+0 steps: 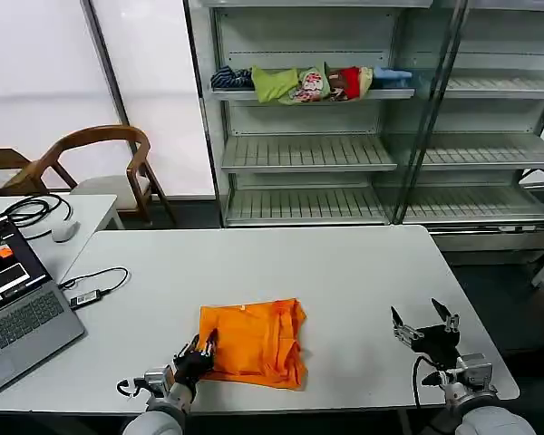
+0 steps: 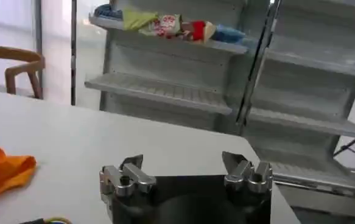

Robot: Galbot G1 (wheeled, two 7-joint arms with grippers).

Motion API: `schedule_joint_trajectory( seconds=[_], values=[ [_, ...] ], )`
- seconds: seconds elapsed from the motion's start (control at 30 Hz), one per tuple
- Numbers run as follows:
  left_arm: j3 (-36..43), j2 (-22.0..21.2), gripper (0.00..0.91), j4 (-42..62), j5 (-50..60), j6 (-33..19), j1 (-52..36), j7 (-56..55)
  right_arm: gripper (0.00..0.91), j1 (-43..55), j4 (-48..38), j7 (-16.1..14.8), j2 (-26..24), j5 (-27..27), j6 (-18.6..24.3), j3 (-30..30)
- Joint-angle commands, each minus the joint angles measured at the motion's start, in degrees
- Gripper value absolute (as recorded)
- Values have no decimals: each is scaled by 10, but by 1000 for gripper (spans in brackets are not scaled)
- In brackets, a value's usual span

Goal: Fold and organize the clothes.

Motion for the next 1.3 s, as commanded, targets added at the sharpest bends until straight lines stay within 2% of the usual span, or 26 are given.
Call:
schedule_joint_trajectory(
  seconds=[0.03, 0.23, 0.33, 0.47, 0.97, 1.07, 1.2, 1.3],
  values=[
    [-1, 1, 20, 2, 3, -1, -2, 1, 907, 1, -2, 0, 1, 0, 0, -2],
    [-22, 9, 20, -3, 8, 0, -12, 11, 907, 5, -3, 0, 1, 0, 1, -5],
    [-55, 22, 10, -17, 11, 20, -19, 27, 907, 9, -6, 0, 1, -1, 2, -7],
    [-141, 46, 10, -36, -4, 60, -18, 41, 907, 16, -10, -1, 0, -1, 3, -13],
    [-370, 101, 20, 21, -6, 113, 31, 108, 907, 48, -23, -4, -12, 2, 8, -28],
    [-407, 129, 20, 10, -6, 130, 53, 129, 907, 55, -26, -5, -12, 2, 9, -34],
    [-458, 192, 20, -12, -5, 173, 79, 164, 907, 58, -26, -6, -11, 2, 11, -38],
    [-485, 233, 20, -25, -5, 174, 94, 170, 907, 58, -28, -6, -9, 1, 13, -38]
  ],
)
